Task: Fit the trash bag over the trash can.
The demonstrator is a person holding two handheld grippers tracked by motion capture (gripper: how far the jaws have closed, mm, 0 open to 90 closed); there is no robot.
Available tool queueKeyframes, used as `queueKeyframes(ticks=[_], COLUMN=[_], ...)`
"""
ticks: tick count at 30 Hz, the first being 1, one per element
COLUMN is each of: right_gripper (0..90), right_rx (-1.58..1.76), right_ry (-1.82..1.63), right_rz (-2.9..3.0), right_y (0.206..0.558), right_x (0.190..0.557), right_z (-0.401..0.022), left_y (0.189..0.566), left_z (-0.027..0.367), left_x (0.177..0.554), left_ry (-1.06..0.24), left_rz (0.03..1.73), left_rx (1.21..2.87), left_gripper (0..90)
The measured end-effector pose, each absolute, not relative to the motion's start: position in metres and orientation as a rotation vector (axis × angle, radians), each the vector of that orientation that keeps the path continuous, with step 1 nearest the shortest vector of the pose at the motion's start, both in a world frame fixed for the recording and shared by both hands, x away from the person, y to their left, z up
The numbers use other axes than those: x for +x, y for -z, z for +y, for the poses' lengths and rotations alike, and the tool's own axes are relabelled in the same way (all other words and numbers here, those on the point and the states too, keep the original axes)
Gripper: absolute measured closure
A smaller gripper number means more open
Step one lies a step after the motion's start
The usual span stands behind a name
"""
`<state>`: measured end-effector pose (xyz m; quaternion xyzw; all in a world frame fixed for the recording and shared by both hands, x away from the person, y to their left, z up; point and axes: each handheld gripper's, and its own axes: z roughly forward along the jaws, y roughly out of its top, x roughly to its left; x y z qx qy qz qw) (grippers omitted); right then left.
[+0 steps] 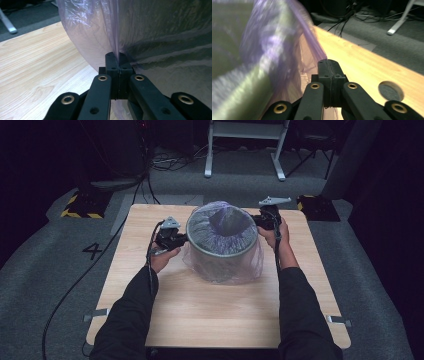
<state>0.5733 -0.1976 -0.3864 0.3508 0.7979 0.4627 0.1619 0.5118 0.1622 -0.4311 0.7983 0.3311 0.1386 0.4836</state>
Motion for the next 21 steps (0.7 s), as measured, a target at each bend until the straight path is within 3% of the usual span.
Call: queueKeyframes(ticks=[10, 21], right_gripper=[90.0, 88.4], right_rx=[0.874, 0.956], right_ry=[-1.398, -1.326], right_rz=[2.411, 2.413], right_y=[0.4, 0.435], right_x=[0.547, 0.543], right_z=[-0.2, -0.213], left_y=[0.43, 0.45], left_z=[0.174, 0.171], left_x=[0.507, 0.502], left_ry=[-0.275, -0.31], left_rz=[0.764, 0.781], left_rx=[1.979, 2.052], left_gripper=[89.9, 89.2])
